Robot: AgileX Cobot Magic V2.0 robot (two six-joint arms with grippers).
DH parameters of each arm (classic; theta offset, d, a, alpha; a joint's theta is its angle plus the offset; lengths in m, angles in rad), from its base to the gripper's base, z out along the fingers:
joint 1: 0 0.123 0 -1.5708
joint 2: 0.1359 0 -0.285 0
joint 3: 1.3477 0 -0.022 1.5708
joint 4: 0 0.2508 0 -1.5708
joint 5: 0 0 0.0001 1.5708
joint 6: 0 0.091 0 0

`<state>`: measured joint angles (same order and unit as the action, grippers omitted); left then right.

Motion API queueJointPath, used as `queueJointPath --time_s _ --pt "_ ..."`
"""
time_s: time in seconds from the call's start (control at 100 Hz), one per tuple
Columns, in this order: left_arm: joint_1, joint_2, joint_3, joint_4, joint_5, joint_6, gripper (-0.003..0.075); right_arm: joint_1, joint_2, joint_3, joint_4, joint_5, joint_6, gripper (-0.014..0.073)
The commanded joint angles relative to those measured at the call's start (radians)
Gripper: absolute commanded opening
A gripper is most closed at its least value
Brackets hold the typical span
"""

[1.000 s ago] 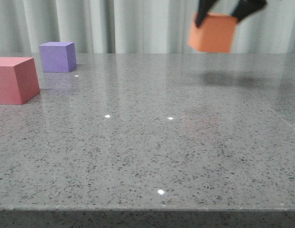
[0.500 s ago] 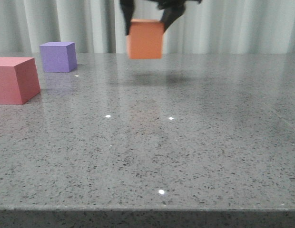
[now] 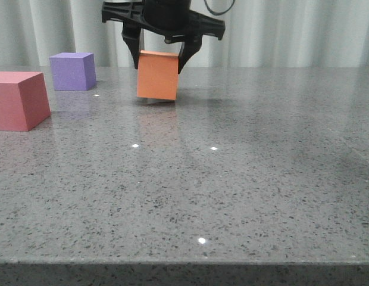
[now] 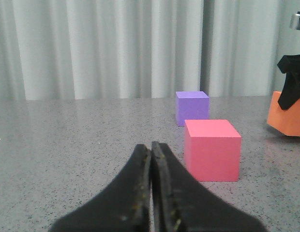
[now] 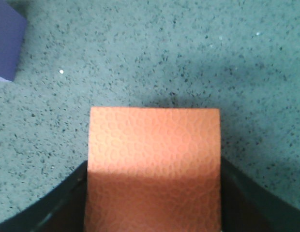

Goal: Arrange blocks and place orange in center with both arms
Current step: 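Carry the orange cube with the right gripper toward the table center, then set the orange cube down and open the right gripper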

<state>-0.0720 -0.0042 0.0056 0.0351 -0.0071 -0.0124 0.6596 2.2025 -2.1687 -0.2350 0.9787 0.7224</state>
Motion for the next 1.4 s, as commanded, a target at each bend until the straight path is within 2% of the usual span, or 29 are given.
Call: queueJointPath --time_s 0.0,0.25,0.37,0.44,0.56,0.64,0.88,1.02,1.39 --pt "0.001 -0.032 0.044 -0.009 -0.082 0.002 -0.0020 0.001 -0.055 -0.035 -0.025 -0.016 0.013 0.0255" --pt "0.001 -0.032 0.044 -0.009 -0.082 0.002 -0.0020 0.018 -0.046 -0.035 -0.010 -0.015 0.024 0.0255" --pt "0.001 -0.032 0.044 -0.009 -0.082 0.002 -0.0020 0.018 -0.046 -0.035 -0.010 -0.019 0.024 0.0284" --pt "0.001 -0.032 0.044 -0.009 -0.082 0.002 -0.0020 0.018 -0.046 -0.035 -0.010 -0.019 0.024 0.0370" --pt "0.001 -0.032 0.044 -0.009 -0.082 0.002 -0.0020 0.018 -0.046 -0.035 -0.010 -0.018 0.024 0.0584" --pt "0.001 -0.032 0.044 -0.009 -0.082 0.002 -0.0020 0.018 -0.050 -0.035 -0.010 -0.018 0.024 0.0661" --pt "0.001 -0.032 0.044 -0.009 -0.082 0.002 -0.0020 0.018 -0.084 -0.084 -0.048 0.001 0.023 0.0664" --pt "0.001 -0.032 0.044 -0.009 -0.082 0.002 -0.0020 0.005 -0.134 -0.096 -0.076 0.005 -0.021 0.0664" --pt "0.001 -0.032 0.044 -0.009 -0.082 0.002 -0.0020 -0.120 -0.287 -0.062 -0.074 0.064 -0.238 0.0664"
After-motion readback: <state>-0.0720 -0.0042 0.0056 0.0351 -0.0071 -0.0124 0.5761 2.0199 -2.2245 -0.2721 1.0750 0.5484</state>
